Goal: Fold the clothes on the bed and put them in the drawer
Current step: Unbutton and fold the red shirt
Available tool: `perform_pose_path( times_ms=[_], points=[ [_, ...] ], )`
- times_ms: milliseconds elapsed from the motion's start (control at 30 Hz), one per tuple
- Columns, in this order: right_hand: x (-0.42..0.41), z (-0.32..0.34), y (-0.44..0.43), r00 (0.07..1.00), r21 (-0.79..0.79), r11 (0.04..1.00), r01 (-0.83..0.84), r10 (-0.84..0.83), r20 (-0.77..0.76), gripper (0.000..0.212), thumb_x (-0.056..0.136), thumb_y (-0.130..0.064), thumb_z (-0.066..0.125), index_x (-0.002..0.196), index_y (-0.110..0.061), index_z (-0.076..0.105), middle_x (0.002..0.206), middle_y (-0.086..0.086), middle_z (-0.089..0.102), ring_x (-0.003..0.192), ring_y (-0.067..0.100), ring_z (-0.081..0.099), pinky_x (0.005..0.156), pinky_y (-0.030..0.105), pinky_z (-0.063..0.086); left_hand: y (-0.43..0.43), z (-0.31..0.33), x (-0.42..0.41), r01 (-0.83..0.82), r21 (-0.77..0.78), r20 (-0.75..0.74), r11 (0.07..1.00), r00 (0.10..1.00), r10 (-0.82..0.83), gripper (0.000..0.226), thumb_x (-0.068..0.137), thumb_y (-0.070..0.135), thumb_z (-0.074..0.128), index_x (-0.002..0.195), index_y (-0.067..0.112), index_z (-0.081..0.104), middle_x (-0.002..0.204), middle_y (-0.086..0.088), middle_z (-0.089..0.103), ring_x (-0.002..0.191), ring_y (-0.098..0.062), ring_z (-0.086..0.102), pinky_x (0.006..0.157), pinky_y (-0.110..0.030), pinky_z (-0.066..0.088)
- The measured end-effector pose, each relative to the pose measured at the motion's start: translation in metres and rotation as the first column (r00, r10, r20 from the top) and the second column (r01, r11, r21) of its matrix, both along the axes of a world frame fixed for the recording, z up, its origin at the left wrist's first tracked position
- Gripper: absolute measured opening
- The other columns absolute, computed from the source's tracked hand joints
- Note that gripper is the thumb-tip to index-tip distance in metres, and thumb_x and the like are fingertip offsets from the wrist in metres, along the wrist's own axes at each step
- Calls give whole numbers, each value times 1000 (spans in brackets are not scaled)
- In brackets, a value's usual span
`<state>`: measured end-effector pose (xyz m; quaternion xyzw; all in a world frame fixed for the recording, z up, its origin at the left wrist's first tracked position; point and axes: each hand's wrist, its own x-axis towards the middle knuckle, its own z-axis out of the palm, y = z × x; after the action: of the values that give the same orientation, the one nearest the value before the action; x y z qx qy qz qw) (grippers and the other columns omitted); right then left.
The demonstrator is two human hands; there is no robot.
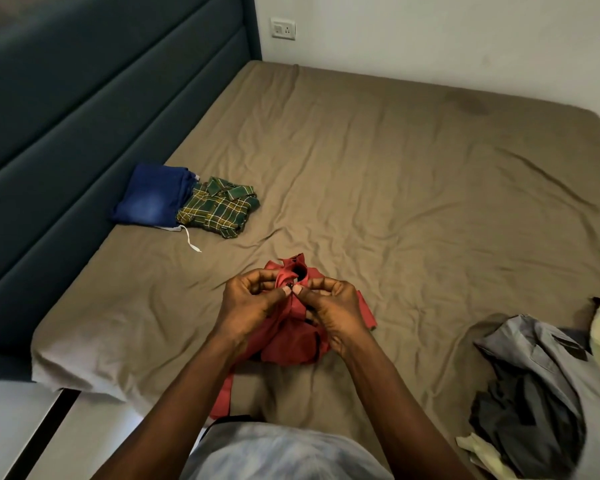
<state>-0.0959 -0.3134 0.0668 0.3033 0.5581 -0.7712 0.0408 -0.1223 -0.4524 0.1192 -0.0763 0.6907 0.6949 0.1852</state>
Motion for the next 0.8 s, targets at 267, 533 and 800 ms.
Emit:
perform_pose_path(
  times_ms=[267, 533, 800],
  points=[
    [2, 3, 0, 997, 35, 997, -75, 76, -21, 22, 78, -17, 84, 96, -5, 77, 92, 22, 76, 80, 29, 68, 72, 42, 56, -1, 1, -3, 21, -109, -58, 994, 998, -27, 32, 84, -19, 68, 109, 2, 65, 58, 4, 58, 49, 1, 55, 48, -14, 46],
    [0, 9, 0, 990, 206, 977, -53, 79, -120, 12, 84, -5, 81, 84, -17, 80, 81, 10, 78, 68, 15, 67, 63, 28, 51, 4, 1, -8, -36, -216, -76, 976, 997, 20, 36, 78, -14, 75, 109, -1, 62, 48, 10, 54, 43, -1, 50, 46, -18, 45],
    [4, 13, 9, 969, 514, 852, -98, 199, -144, 14, 87, -6, 77, 95, -16, 82, 87, -5, 79, 80, 9, 75, 71, 24, 59, 7, 0, -12, 17, -353, -69, 936, 997, -44, 35, 69, 11, 91, 94, 23, 69, 65, 1, 66, 56, -10, 60, 59, -33, 54]
  ],
)
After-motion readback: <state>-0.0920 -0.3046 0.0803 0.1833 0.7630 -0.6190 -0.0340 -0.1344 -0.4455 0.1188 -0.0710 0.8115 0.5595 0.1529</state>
